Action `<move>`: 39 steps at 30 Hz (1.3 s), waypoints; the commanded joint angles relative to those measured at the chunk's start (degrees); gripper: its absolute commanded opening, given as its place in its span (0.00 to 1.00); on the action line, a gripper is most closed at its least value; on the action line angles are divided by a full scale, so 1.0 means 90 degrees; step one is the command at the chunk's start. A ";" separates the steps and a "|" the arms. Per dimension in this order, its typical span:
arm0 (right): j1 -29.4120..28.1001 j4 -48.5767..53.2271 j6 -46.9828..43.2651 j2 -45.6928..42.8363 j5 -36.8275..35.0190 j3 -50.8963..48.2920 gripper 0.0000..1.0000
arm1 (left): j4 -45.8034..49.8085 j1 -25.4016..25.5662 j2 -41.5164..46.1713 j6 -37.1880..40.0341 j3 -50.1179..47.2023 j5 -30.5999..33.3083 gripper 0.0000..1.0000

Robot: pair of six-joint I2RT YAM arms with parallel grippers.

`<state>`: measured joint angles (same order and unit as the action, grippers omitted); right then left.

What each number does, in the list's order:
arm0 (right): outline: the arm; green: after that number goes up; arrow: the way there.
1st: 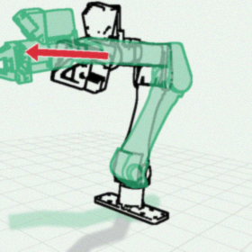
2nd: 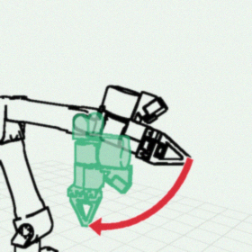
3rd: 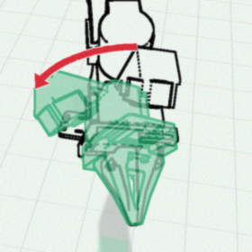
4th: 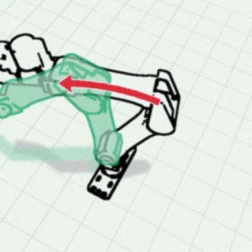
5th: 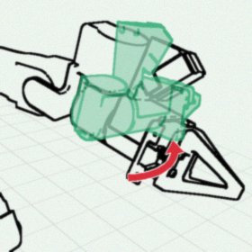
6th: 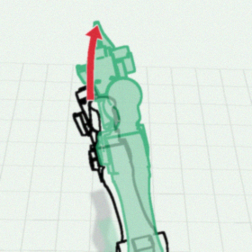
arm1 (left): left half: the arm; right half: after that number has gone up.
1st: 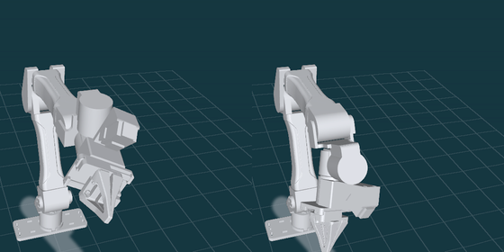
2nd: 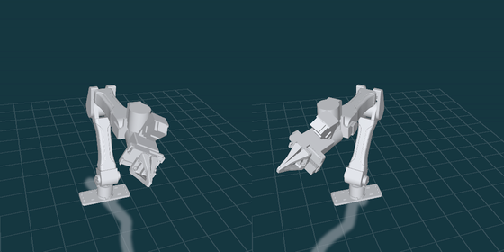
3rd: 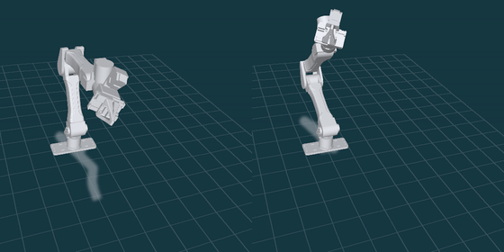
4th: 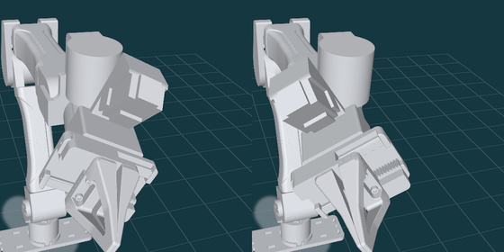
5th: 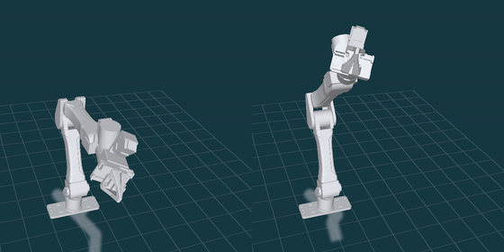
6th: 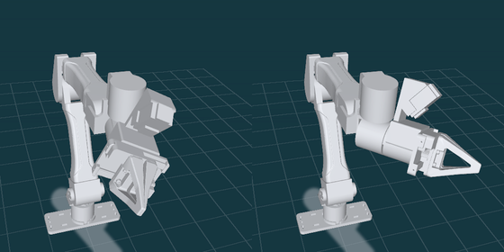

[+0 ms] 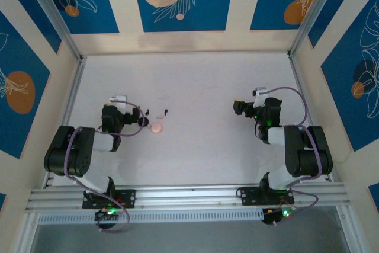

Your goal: Insert wireless bluetooth earbuds into charging case

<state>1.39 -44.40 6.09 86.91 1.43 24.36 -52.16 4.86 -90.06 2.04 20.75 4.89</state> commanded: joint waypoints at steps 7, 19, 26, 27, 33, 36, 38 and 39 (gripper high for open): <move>0.0012 -0.0151 -0.0042 0.0013 -0.0169 -0.0046 0.99 | -0.0054 -0.0069 0.0095 0.0107 0.0107 -0.0163 1.00; -0.0064 0.4255 0.0446 -0.1659 -0.0269 0.1666 0.99 | 0.3017 0.0017 0.1534 -0.0178 0.1106 -0.0062 0.86; -0.0507 0.7718 0.0951 -0.1962 -0.0092 0.3501 0.99 | 0.5475 0.0344 0.2297 -0.1145 0.2085 -0.0034 0.78; -0.0665 0.8080 0.1071 -0.1947 -0.0115 0.3736 0.99 | 0.5797 0.0387 0.2346 -0.1237 0.2206 0.0013 0.78; -0.1864 0.9448 0.1947 -0.1740 -0.0238 0.4602 0.99 | 0.7614 0.0412 0.2419 -0.2101 0.2900 -0.0288 0.76; -0.2359 0.9554 0.2284 -0.1703 -0.0189 0.4720 0.99 | 0.8163 0.0421 0.2419 -0.2137 0.3119 -0.1000 0.71; -0.2491 0.9382 0.2462 -0.1768 -0.0013 0.4655 0.99 | 0.8595 0.0454 0.2402 -0.1879 0.3331 -0.1388 0.70; -0.2513 0.9267 0.2509 -0.1812 0.0105 0.4606 0.99 | 0.8784 0.0493 0.2377 -0.1685 0.3447 -0.1549 0.69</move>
<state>-20.62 36.67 24.36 71.40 -0.03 65.19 17.30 8.40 -69.10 -14.52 48.14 -2.24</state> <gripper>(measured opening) 0.991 0.696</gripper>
